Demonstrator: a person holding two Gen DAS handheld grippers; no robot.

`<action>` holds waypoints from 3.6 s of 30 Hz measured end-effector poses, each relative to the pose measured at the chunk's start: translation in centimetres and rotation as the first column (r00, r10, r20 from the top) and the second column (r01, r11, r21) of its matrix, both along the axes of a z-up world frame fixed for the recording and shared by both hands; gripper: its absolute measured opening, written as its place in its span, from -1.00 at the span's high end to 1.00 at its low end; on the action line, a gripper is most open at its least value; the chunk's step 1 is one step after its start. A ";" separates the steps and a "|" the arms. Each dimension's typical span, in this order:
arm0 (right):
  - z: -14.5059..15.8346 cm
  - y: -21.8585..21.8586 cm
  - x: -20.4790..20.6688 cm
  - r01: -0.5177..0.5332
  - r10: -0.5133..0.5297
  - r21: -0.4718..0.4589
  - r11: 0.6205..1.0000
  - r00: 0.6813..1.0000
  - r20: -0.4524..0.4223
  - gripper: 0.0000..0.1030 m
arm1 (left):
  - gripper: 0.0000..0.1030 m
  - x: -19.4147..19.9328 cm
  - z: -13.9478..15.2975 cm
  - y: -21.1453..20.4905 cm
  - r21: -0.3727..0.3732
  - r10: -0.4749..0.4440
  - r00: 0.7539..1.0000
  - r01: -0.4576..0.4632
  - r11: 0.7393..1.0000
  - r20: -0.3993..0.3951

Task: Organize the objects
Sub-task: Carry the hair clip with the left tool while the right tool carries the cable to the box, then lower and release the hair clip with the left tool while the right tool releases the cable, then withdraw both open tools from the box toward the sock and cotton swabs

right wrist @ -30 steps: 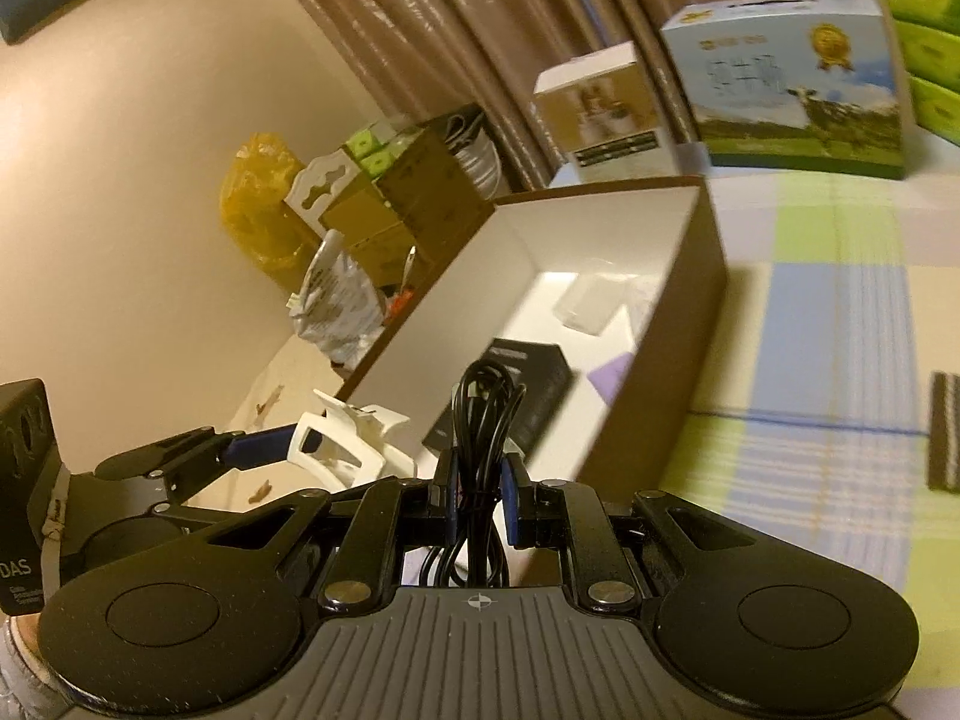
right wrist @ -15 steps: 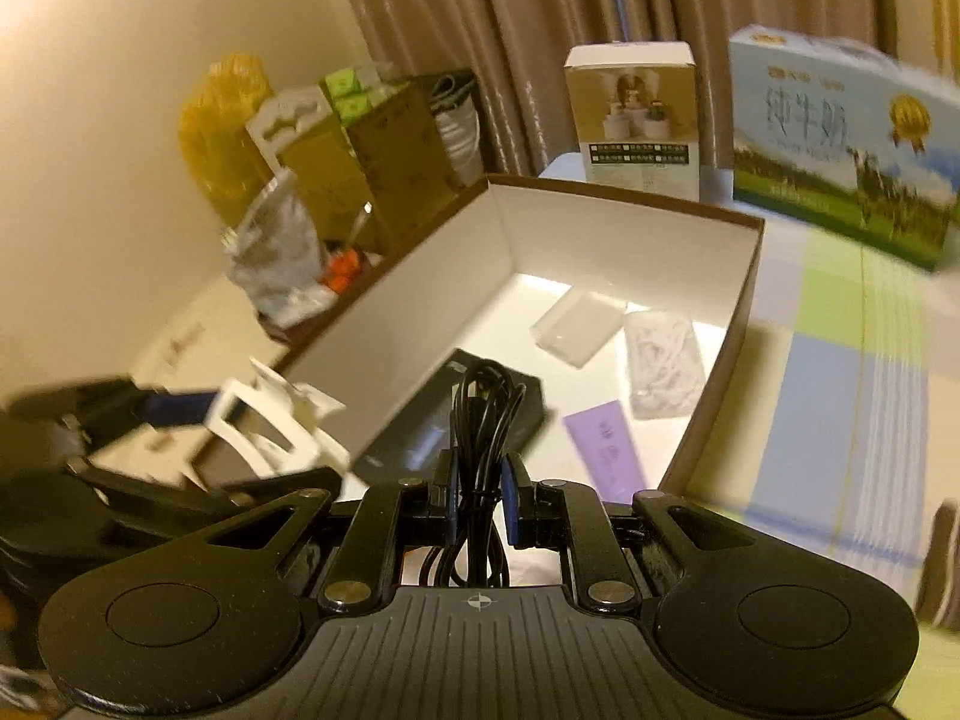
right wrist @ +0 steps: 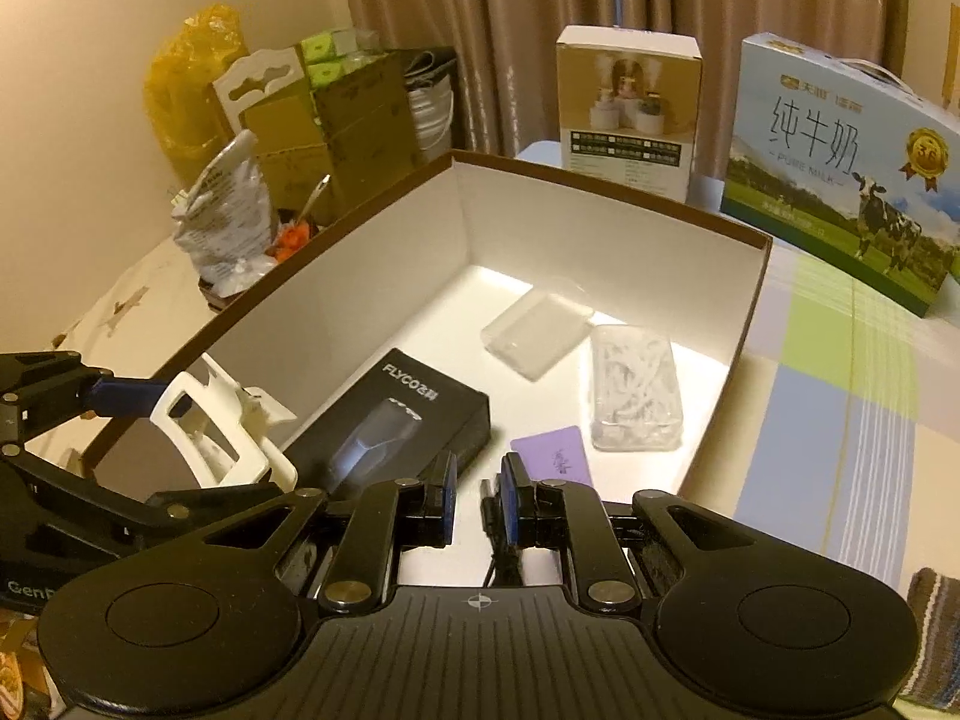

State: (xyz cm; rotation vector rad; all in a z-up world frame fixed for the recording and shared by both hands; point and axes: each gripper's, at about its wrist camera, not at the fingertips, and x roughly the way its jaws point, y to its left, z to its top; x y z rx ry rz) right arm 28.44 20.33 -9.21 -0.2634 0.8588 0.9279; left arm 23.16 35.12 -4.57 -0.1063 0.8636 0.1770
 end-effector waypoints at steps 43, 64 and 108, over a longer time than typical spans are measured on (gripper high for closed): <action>1.2 -1.9 -0.7 -0.021 0.021 0.008 1.000 1.000 0.005 -0.59 | -0.82 1.0 0.5 1.4 -0.024 0.052 0.998 -0.053 0.998 -0.030; 4.4 -10.7 -5.0 0.064 -0.061 0.112 0.992 0.998 -0.030 -0.88 | -0.87 -3.7 3.3 -4.2 -0.050 0.027 1.000 -0.028 0.998 -0.015; 2.5 -40.9 -1.1 0.467 -0.465 0.004 0.884 0.881 -0.088 -0.89 | -0.86 2.1 -1.2 -31.9 -0.074 -0.291 0.952 0.285 0.956 -0.091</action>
